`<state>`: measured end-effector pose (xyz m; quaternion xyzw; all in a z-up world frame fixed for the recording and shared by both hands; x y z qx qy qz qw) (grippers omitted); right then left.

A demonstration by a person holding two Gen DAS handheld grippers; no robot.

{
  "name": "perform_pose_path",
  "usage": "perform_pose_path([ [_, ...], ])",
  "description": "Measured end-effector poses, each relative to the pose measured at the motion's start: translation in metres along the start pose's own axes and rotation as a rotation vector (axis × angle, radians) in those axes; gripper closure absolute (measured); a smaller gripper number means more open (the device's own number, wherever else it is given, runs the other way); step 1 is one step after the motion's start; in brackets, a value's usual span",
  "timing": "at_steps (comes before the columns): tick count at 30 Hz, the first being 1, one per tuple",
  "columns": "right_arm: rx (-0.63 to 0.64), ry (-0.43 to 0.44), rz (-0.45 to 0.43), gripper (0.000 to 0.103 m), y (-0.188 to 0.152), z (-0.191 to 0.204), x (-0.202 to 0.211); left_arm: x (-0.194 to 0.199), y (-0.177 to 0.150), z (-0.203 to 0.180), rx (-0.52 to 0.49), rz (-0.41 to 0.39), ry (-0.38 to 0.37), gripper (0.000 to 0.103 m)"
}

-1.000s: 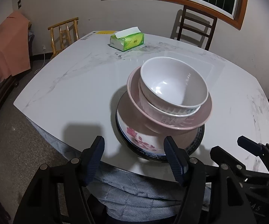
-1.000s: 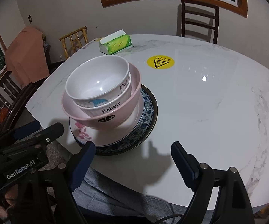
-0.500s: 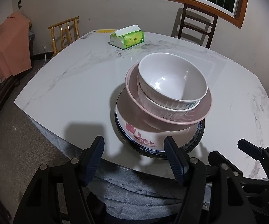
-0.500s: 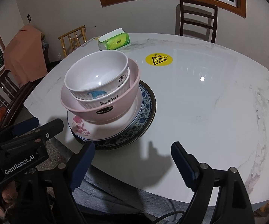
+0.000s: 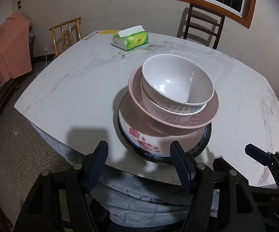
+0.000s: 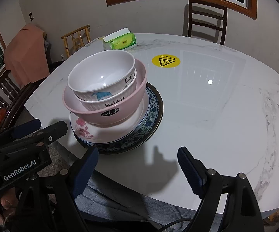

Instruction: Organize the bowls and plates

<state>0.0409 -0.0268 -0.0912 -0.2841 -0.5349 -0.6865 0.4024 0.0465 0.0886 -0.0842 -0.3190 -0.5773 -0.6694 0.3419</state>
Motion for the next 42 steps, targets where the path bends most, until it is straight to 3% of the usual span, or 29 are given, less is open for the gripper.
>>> perform_pose_path([
  [42,0.029,-0.003,0.011,0.017,-0.0017,0.0068,-0.0031,-0.0022,-0.0013,-0.0033,-0.001,0.004,-0.029,0.039],
])
Point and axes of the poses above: each gripper's, at about its wrist camera, not at the fingertips, and x roughly against the way its jaws point, z to its left, y to its top, the point moved 9 cm from there along -x, roughly the way its jaws point, and after that the axes turned 15 degrees about -x, right-handed, at the moved point
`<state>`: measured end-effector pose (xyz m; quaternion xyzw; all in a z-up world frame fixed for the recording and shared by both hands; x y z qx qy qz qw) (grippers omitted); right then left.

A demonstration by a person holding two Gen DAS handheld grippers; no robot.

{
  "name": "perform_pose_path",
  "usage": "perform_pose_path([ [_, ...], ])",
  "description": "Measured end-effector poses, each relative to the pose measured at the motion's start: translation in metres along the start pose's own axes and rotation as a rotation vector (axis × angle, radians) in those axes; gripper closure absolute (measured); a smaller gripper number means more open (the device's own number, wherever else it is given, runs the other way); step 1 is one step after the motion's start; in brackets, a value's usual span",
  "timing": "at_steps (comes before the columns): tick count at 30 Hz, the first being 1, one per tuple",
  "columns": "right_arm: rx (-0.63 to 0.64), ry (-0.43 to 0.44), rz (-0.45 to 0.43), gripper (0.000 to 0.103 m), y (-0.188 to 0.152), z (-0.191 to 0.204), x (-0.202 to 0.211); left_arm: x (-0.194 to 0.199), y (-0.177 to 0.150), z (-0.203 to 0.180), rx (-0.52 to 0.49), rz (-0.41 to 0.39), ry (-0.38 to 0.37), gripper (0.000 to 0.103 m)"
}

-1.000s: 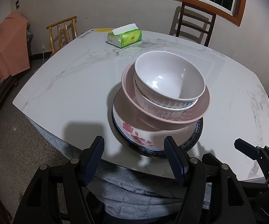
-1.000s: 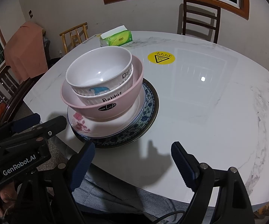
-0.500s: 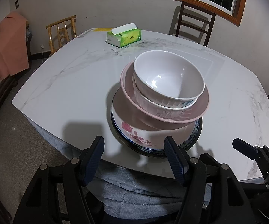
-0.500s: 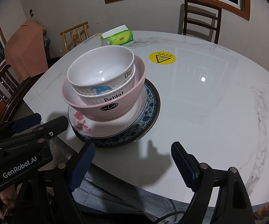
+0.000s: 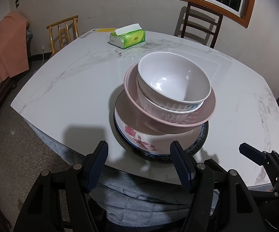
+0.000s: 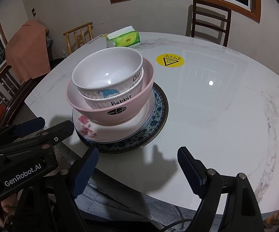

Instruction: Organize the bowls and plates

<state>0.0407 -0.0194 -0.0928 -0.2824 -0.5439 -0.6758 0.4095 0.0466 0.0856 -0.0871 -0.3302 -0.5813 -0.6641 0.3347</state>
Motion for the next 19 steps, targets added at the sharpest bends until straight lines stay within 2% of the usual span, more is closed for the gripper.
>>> perform_pose_path([
  [19,0.009,-0.004,0.005,0.017,-0.0005,0.0017,-0.0019,-0.0028,-0.0024,0.0014,0.003,0.000,-0.012,0.039],
])
Point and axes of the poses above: each gripper's, at about its wrist camera, not at the fingertips, and x roughly against the way its jaws point, z to its left, y to its top, the point moved 9 cm from there along -x, roughly the way its jaws point, and after that the axes turned 15 degrees about -x, right-handed, at the moved point
